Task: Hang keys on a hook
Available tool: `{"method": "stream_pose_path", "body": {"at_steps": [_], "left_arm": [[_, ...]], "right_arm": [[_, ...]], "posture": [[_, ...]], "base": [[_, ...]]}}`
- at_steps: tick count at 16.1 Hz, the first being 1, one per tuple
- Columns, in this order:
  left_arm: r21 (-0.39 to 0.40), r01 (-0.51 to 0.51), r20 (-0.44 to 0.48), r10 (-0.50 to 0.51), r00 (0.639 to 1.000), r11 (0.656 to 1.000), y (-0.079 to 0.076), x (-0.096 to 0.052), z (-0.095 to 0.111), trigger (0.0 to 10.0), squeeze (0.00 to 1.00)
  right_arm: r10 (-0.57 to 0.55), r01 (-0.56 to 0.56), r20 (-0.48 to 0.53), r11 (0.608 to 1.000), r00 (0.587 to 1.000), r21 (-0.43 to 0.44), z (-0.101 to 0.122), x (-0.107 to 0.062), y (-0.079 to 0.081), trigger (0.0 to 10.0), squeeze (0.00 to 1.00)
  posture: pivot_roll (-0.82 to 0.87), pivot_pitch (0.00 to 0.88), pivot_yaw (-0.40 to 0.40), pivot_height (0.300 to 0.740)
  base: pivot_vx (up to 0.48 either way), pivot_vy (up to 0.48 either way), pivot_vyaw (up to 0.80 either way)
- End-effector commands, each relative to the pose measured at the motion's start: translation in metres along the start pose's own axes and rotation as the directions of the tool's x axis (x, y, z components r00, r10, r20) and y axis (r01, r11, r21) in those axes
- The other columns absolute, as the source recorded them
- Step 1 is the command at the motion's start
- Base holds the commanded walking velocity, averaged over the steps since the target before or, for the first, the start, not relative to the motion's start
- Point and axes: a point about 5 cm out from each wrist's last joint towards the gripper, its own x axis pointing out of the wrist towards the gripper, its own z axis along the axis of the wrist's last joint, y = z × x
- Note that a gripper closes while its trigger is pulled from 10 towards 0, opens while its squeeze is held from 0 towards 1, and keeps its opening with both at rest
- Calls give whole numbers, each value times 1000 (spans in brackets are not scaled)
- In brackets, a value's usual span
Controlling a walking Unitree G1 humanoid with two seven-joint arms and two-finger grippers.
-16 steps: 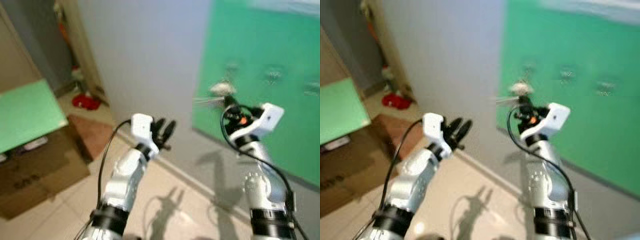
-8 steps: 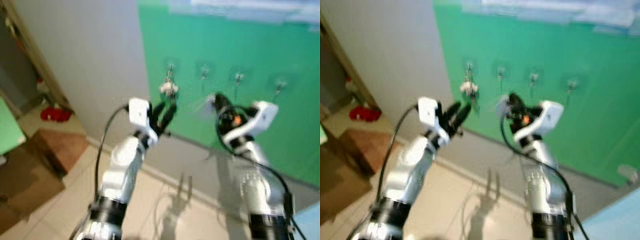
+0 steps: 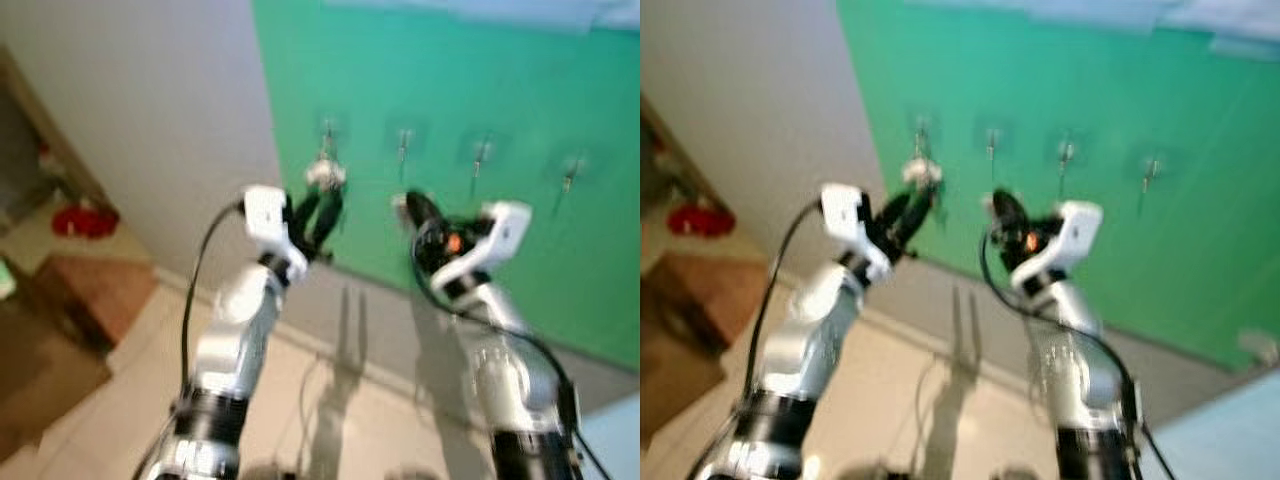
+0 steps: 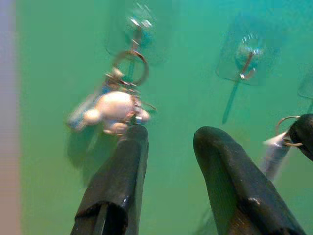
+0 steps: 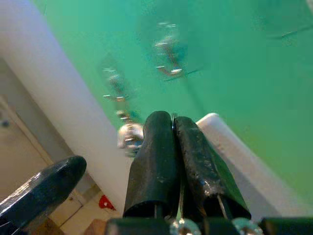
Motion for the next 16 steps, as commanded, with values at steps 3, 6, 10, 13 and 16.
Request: {"method": "stream_pose_path", "body": {"at_steps": [3, 6, 10, 13, 16], "left_arm": [[12, -20, 26, 20, 999, 1000, 4, 1, 10, 10000, 0], [18, -25, 34, 24, 999, 1000, 4, 1, 14, 10000, 0], [17, -21, 59, 20, 998, 1000, 1, 2, 21, 10000, 0], [20, -7, 72, 6, 997, 1000, -2, 2, 27, 10000, 0], [21, 1, 76, -2, 997, 1000, -4, 3, 30, 10000, 0]], "right_arm": [[91, -92, -17, 984, 996, -151, 5, 18, 17, 10000, 0], [61, -54, 43, 988, 997, -145, 18, 37, 13, 10000, 0], [95, -97, 98, 995, 991, 12, 23, 54, 24, 10000, 0], [122, -132, 111, 988, 986, 86, 20, 57, 29, 10000, 0], [80, -99, 129, 984, 988, 151, 19, 59, 23, 10000, 0]], "posture": [[-27, 69, 59, 740], [-25, 82, 58, 740], [3, 115, 51, 740], [12, 121, 52, 740], [18, 130, 57, 740]], "base": [[0, 0, 0], [0, 0, 0], [0, 0, 0], [0, 0, 0], [0, 0, 0]]}}
